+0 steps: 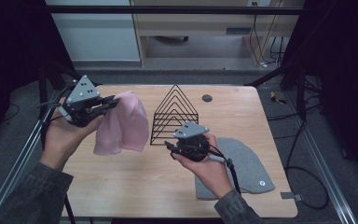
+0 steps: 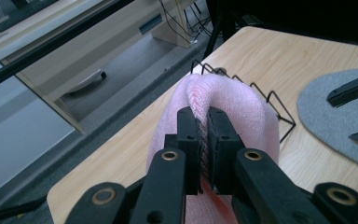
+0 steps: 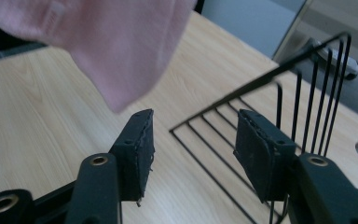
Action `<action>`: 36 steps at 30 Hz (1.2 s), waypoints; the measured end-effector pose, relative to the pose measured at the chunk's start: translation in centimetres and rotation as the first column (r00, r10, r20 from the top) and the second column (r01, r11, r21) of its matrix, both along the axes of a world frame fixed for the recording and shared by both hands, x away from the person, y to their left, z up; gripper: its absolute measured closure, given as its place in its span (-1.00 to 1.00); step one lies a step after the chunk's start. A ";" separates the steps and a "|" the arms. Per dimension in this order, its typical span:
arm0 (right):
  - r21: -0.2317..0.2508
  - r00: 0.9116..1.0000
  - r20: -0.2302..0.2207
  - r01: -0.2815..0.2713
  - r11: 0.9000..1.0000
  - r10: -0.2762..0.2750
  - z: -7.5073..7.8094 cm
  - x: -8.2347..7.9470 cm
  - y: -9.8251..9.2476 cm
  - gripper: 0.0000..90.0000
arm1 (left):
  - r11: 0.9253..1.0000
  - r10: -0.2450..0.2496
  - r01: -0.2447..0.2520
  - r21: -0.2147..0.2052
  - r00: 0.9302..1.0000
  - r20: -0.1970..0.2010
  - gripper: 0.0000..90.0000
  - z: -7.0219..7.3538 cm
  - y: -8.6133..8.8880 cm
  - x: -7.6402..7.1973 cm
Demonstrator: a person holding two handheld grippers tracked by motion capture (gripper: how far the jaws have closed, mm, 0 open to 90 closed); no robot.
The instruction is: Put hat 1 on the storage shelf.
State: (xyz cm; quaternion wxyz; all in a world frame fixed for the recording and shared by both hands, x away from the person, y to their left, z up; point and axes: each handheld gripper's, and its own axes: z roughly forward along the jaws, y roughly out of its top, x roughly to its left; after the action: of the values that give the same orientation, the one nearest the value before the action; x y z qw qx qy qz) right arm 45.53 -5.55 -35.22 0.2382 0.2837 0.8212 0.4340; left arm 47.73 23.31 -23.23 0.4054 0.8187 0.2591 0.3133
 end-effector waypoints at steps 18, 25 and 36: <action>0.024 0.997 -0.067 -0.036 0.999 0.037 2.4 3.5 3.4 0.21 | 0.999 -0.045 0.045 -0.007 0.999 0.024 0.88 3.0 -2.6 0.6; 0.019 0.994 -0.090 -0.065 0.998 0.067 2.4 4.1 3.4 0.67 | 0.999 -0.047 0.047 -0.017 0.999 0.017 0.88 2.9 -2.6 0.7; 0.066 0.991 -0.108 -0.078 0.995 0.085 2.7 4.4 2.5 0.36 | 0.998 -0.048 0.048 -0.044 0.999 0.003 0.88 2.9 -2.4 1.0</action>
State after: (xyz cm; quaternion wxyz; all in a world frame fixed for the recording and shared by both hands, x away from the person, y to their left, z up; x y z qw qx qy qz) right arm 49.89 -3.01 -32.53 0.1654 0.2810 0.8302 0.4521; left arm 48.74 20.91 -20.31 0.4312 0.8151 0.2460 0.2985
